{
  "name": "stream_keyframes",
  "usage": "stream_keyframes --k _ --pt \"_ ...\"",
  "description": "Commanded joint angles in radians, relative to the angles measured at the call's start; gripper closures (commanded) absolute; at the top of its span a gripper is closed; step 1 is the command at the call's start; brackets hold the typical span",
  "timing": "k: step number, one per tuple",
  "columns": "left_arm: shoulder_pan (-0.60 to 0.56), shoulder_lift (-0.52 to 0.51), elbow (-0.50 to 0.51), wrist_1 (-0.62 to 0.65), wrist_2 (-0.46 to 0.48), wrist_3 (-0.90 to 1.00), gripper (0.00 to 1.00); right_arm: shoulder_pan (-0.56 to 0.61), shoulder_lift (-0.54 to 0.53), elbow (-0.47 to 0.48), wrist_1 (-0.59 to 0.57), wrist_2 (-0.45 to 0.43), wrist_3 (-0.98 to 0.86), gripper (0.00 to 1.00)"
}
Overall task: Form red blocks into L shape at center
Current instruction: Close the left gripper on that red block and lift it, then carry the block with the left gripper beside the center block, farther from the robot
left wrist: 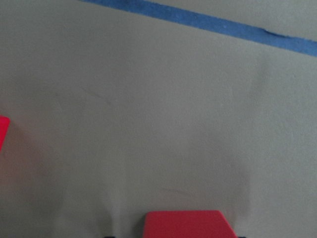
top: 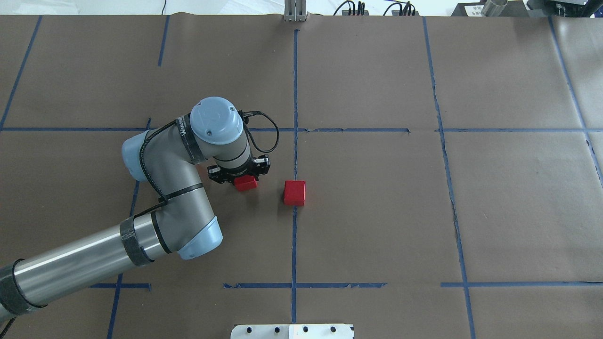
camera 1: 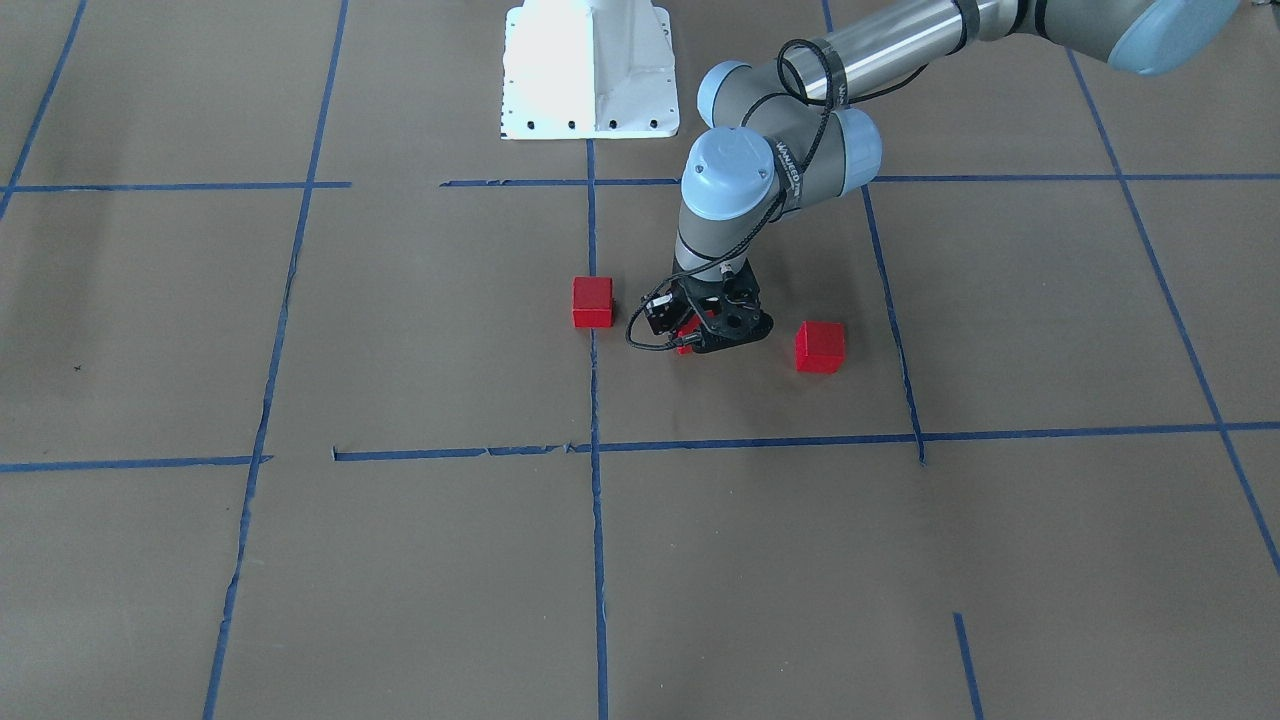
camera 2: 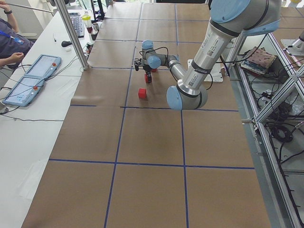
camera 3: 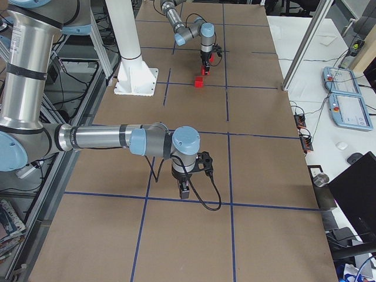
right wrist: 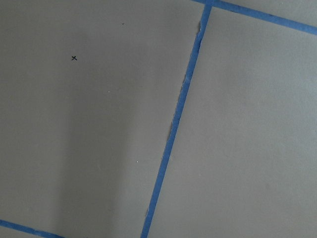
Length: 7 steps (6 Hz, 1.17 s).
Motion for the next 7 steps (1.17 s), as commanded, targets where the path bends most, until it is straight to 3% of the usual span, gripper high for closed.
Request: stream_keyframes --k 1,2,4,7 --pt "-0.004 -0.041 0.006 0.008 0.055 0.091 0.95 0.000 0.000 0.000 0.000 -0.001 0.000 0.00" --pt "-0.004 -0.078 0.025 0.008 0.059 0.137 0.95 0.000 0.000 0.000 0.000 0.000 0.000 0.00" --pt "0.000 -0.238 0.192 -0.001 0.057 0.141 0.95 0.000 0.000 -0.002 0.000 -0.001 0.000 0.00" --pt "0.017 -0.248 0.220 -0.001 0.059 0.193 0.95 0.000 0.000 -0.002 0.000 -0.001 0.000 0.00"
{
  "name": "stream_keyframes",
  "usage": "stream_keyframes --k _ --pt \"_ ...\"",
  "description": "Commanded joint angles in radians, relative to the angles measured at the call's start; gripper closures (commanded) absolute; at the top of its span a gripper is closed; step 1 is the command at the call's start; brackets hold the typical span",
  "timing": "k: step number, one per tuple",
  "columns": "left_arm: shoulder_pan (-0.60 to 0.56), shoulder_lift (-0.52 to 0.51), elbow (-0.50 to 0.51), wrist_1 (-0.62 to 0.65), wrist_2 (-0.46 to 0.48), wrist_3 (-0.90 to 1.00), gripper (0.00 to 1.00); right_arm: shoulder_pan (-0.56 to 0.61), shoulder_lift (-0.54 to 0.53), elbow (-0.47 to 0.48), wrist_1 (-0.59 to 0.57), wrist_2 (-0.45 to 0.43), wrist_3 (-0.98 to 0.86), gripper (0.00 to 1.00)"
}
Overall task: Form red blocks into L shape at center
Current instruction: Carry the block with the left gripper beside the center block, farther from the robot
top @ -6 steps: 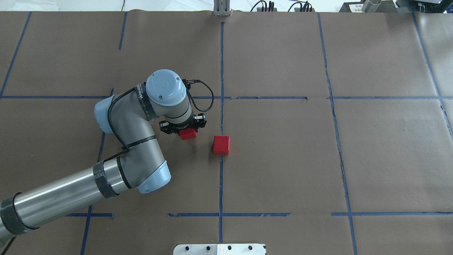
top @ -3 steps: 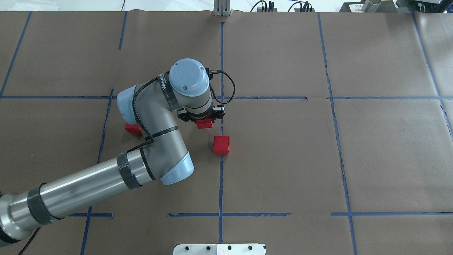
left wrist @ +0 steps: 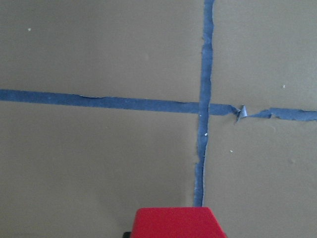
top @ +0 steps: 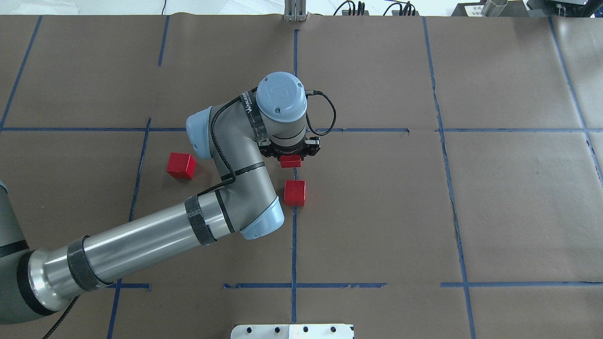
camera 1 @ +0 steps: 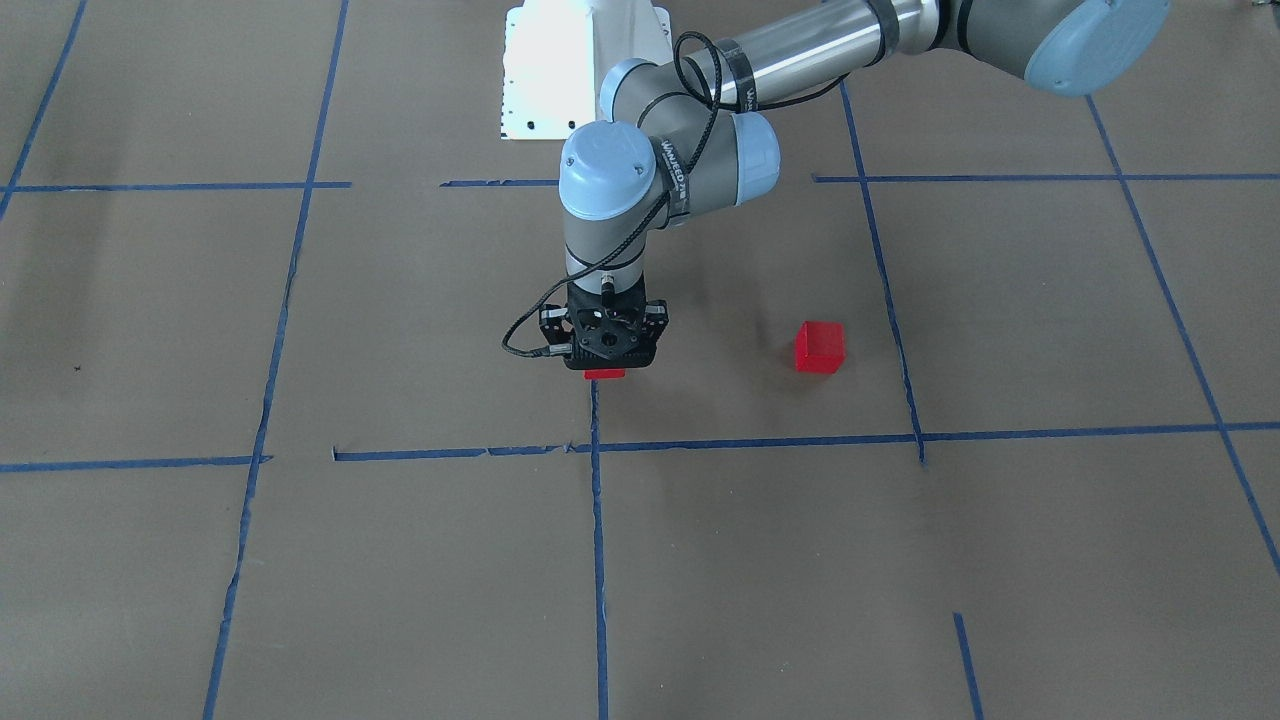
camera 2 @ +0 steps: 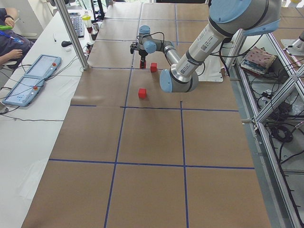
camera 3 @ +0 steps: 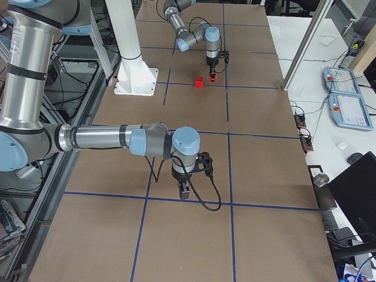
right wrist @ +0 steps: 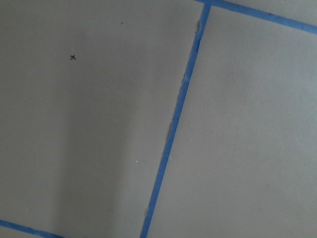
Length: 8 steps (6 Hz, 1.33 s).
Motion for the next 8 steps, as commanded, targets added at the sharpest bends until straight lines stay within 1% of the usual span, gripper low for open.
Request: stream_keyframes --k 1,8 --pt "0.022 -0.003 0.019 -0.002 -0.001 0.012 0.95 0.000 0.000 -0.002 0.001 0.000 -0.002 0.00" --pt "0.034 -0.003 0.025 -0.002 -0.008 0.007 0.95 0.000 0.000 -0.006 0.001 0.000 -0.002 0.00"
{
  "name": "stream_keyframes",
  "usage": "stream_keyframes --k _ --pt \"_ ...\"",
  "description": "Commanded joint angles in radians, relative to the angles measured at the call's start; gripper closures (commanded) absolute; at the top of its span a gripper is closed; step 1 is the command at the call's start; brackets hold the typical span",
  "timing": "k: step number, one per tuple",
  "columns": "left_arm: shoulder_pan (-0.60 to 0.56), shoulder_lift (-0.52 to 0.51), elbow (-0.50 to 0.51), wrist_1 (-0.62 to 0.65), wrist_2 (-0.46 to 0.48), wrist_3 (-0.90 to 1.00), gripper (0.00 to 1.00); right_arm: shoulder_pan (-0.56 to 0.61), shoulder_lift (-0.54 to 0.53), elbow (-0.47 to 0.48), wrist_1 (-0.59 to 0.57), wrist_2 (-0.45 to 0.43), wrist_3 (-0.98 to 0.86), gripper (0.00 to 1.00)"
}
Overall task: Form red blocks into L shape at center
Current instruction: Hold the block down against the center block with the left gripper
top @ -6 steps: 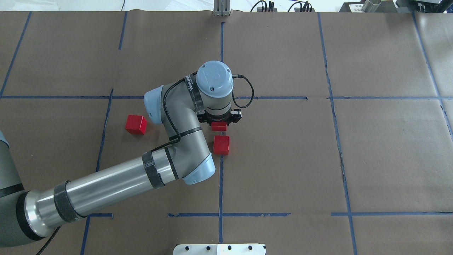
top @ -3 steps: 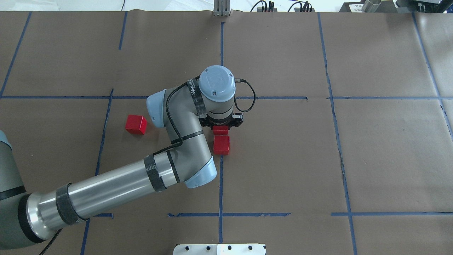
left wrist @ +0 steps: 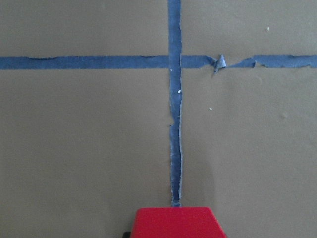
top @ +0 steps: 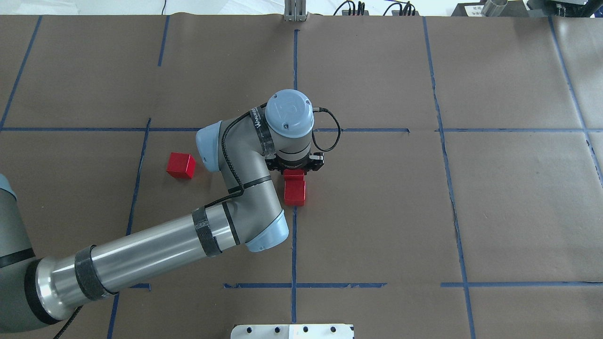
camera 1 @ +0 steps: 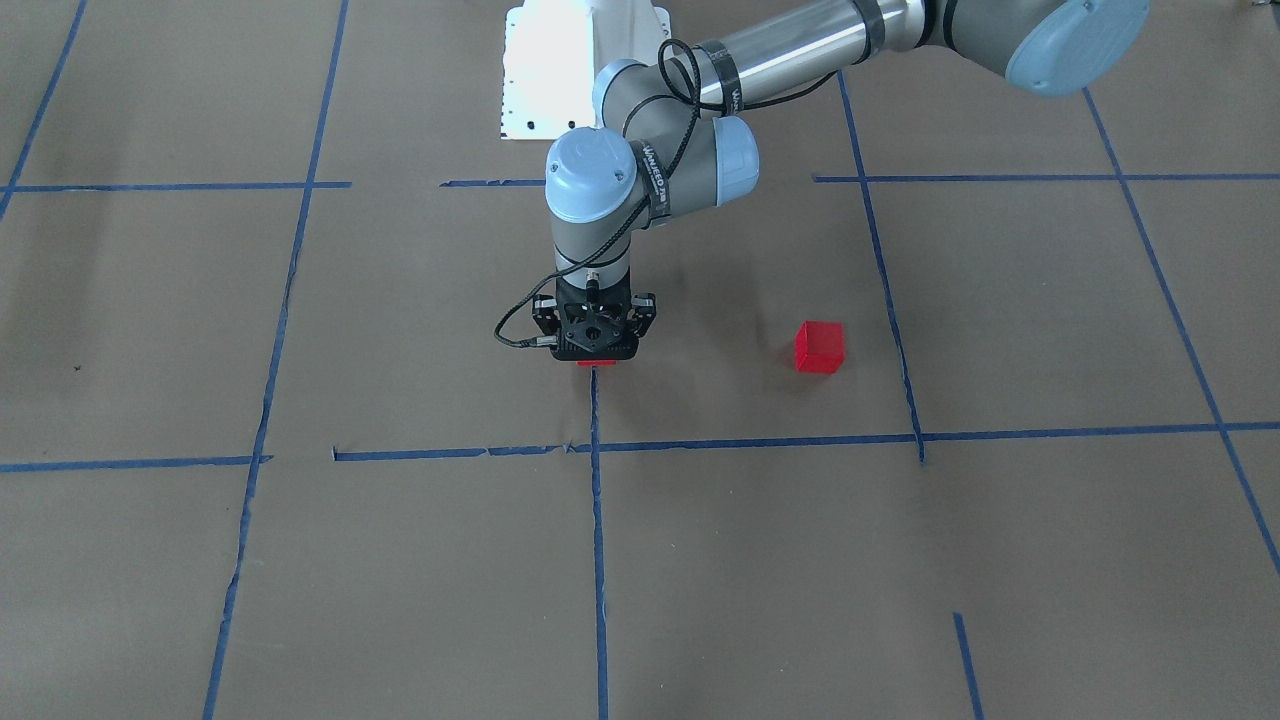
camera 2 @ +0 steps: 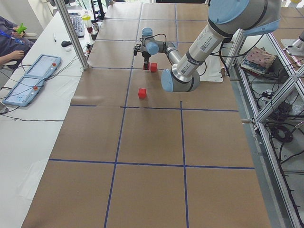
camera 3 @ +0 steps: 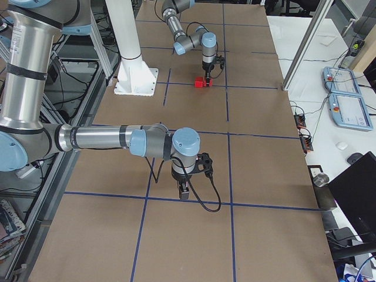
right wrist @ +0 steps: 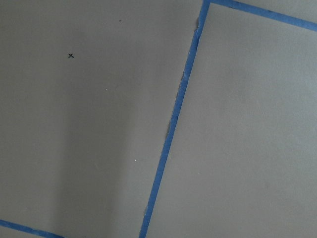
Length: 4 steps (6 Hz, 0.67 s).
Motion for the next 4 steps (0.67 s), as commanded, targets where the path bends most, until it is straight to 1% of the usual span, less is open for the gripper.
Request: stream_keyframes --k 1,4 --pt "0.002 0.000 0.001 0.000 0.000 0.000 0.95 0.000 0.000 0.000 -0.001 0.000 0.000 0.00" --pt "0.002 0.000 0.009 0.001 0.000 0.000 0.94 0.000 0.002 0.000 0.001 0.000 0.001 0.00"
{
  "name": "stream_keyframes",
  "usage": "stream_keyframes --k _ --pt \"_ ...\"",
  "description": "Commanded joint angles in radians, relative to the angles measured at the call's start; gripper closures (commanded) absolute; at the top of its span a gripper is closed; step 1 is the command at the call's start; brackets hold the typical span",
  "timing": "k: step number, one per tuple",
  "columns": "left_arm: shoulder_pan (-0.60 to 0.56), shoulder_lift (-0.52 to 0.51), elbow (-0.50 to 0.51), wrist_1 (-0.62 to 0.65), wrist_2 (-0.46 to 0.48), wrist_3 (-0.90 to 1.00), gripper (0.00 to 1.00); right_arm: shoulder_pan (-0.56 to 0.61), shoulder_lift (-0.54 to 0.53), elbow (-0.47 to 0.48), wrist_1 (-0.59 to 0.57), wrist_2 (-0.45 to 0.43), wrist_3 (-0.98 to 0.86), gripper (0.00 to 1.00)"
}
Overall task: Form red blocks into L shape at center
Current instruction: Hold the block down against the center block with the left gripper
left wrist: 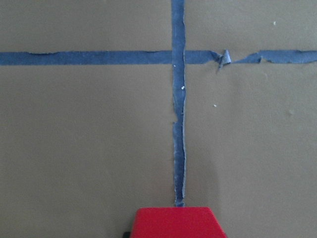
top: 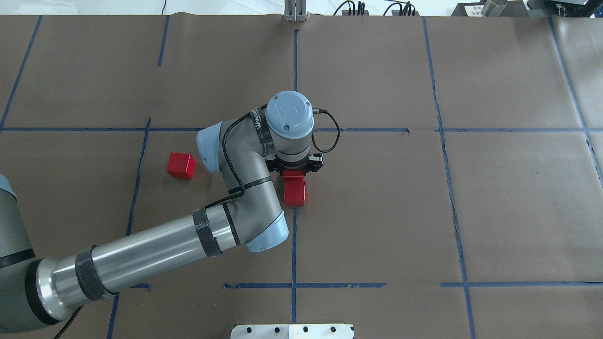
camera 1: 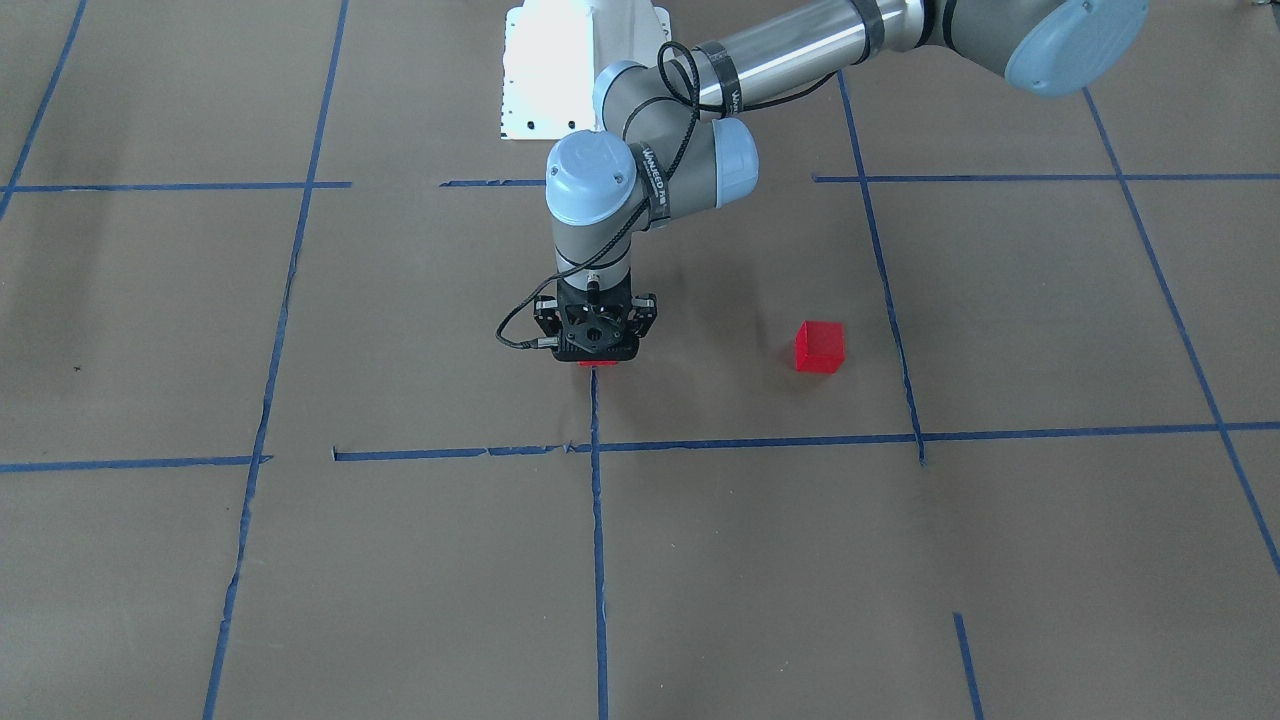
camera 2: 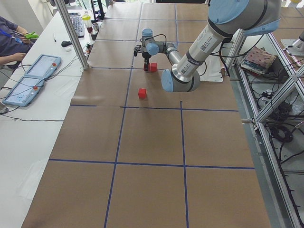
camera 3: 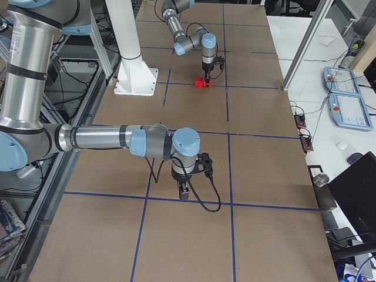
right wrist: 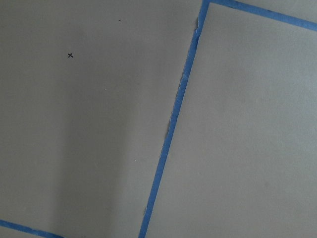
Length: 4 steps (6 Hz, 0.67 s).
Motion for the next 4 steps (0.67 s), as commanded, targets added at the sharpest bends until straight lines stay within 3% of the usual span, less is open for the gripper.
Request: stream_keyframes --k 1,4 --pt "0.000 0.000 0.003 -0.001 -0.001 0.000 0.94 0.000 0.000 0.000 -0.001 0.001 0.001 0.00" --pt "0.000 0.000 0.005 -0.001 -0.001 0.000 0.88 0.000 0.000 0.000 -0.001 0.001 0.001 0.00"
